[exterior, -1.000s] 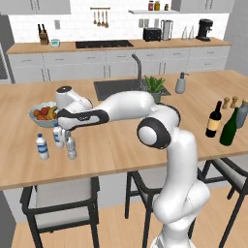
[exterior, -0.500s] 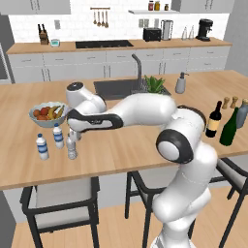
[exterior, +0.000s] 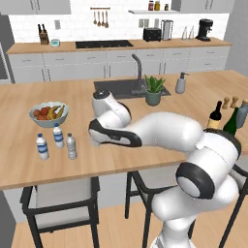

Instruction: Move the plastic bottles in the middle to the plastics group, and the glass bottles in the middle to the glass group.

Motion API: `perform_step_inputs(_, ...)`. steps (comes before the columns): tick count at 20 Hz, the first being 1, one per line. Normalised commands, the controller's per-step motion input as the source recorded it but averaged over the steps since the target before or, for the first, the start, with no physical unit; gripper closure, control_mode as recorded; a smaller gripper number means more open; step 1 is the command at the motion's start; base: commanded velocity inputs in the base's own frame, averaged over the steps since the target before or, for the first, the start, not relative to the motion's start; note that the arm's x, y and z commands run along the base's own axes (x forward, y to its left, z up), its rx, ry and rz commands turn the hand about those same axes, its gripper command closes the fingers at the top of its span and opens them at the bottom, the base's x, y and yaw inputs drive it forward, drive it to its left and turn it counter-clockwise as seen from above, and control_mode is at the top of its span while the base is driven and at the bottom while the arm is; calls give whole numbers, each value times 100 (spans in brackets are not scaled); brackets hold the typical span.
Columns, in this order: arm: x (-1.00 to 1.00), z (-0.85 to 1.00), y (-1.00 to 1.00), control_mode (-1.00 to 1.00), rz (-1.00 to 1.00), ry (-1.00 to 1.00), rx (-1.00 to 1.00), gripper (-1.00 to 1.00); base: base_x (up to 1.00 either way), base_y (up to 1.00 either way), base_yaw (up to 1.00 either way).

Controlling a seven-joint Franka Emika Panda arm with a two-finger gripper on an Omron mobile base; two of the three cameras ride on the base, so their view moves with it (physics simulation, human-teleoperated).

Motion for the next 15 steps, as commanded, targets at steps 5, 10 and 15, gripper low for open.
perform_step_inputs(5, -35, 30, -83, -100, -22, 0, 14, -100, 0, 0, 0)
perform_step_inputs(10, -47, 40, -69, -100, -20, -5, 15, -100, 0, 0, 0)
perform_step_inputs(15, -56, 37, -59, -100, -26, -5, 11, -100, 0, 0, 0)
